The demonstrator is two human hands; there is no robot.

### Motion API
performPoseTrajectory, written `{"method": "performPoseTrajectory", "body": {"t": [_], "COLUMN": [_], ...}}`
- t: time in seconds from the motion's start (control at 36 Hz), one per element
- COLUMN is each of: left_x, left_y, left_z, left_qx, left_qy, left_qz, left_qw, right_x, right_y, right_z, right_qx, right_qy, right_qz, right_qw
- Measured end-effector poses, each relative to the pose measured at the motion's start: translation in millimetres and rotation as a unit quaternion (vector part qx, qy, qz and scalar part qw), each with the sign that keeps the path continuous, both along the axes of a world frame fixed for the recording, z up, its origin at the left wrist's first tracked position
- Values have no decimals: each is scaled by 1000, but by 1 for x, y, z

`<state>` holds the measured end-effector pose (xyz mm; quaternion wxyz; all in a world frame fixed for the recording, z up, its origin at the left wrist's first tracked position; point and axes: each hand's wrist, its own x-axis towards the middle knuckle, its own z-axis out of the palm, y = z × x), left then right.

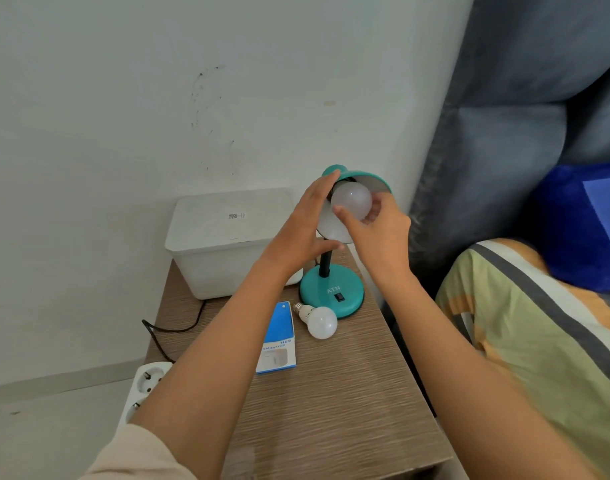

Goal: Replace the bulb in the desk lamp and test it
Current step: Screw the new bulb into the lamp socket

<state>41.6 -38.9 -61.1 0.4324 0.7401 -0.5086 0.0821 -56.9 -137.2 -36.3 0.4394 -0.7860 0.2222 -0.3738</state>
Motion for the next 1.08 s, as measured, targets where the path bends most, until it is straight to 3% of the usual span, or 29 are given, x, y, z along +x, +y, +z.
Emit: {"method": "performPoseTrajectory", "body": {"t": [0.08, 0.22, 0.36, 0.42, 0.67, 0.89, 1.08], "left_x": [0, -2, 0, -1, -2, -4, -6], "left_y": [0, 0, -1, -2, 1, -2, 3], "left_z": [1, 0, 0, 1, 5, 6, 5], "left_qx": [3, 6, 8, 8, 10, 11, 15], "left_qy": [-2, 6, 6, 3, 10, 0, -5], "left_qz": [-1, -1, 1, 2, -9, -9, 4], "left_qw": [1000, 1000, 1000, 1000, 1000, 1000, 1000], "right_x": [3, 4, 4, 6, 3, 6, 7], "right_y": [-2, 2, 4, 4, -3, 6, 6], "right_z": [1, -4, -2, -3, -9, -7, -8], "right_qx": [54, -91, 28, 34, -193, -45, -53], "right_qy": [17, -8, -48, -48, 12, -77, -71], "right_qz": [6, -10, -17, -23, 3, -24, -8], "right_qw": [998, 996, 998, 998, 981, 996, 996]}}
